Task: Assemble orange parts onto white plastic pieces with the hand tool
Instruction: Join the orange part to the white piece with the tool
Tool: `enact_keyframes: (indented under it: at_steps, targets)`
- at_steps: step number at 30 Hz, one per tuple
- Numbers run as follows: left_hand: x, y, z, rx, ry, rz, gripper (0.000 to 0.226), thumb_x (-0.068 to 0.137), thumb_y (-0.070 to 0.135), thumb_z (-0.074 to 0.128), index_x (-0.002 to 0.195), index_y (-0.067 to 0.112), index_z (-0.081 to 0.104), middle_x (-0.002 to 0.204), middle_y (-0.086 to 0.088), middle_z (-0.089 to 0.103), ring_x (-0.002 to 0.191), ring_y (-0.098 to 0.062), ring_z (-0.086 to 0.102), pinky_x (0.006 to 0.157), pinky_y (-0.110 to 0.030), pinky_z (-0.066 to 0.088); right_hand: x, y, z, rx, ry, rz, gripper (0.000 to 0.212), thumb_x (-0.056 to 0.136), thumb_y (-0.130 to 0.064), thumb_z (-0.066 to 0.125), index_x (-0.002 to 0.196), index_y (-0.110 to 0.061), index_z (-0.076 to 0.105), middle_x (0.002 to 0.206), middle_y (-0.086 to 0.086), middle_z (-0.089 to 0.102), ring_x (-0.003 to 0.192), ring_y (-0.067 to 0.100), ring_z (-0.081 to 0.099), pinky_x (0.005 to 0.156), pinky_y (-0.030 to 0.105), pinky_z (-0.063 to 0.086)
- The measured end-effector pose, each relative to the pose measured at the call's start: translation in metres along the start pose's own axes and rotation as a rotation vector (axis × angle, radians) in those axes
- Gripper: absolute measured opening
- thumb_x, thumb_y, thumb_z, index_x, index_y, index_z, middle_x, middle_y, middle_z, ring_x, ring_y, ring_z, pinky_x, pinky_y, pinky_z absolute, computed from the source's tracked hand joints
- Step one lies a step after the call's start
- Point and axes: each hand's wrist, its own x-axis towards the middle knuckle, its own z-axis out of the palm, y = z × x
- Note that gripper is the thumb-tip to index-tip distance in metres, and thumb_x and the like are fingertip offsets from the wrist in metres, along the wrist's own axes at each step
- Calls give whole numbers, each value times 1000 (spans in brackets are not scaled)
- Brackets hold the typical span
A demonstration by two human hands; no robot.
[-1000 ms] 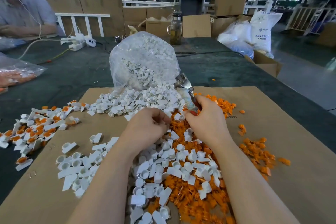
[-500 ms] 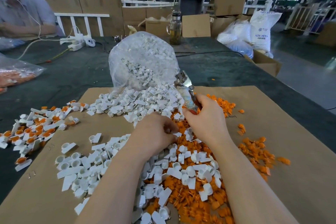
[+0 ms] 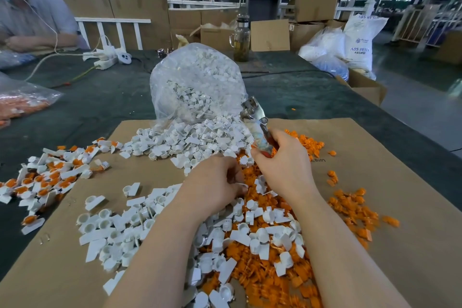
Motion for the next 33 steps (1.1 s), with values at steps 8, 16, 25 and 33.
enact_keyframes:
  at_steps: [8,16,25,33]
  targets:
    - [-2,5,-10,-141,343,-156,12,89,39,69,80,34,62,65,10,61,55,-3,56,51,-23,37,0,-3,-3,49,20,-18,14,86,-26,68,95,-28,57,85,-18,57,81,5,55,62,18,38]
    - [-1,5,-16,-531,351,-260,10,86,32,72,77,31,69,65,14,72,62,4,66,59,-17,45,0,-4,-3,118,18,-5,13,89,-29,67,100,-25,61,90,-13,64,82,5,59,67,23,46]
    - [-2,11,-17,-835,419,-288,25,81,12,79,95,21,60,70,5,75,65,-6,72,67,-23,53,-1,-5,-1,314,19,-17,7,90,-26,67,88,-20,63,63,-17,59,59,-8,53,52,7,39]
    - [-2,16,-17,-1015,357,-275,25,79,6,79,61,17,67,61,-2,71,61,-13,70,54,-16,51,-4,-12,3,345,33,-88,10,89,-27,69,96,-22,64,68,-18,59,64,-7,55,57,9,41]
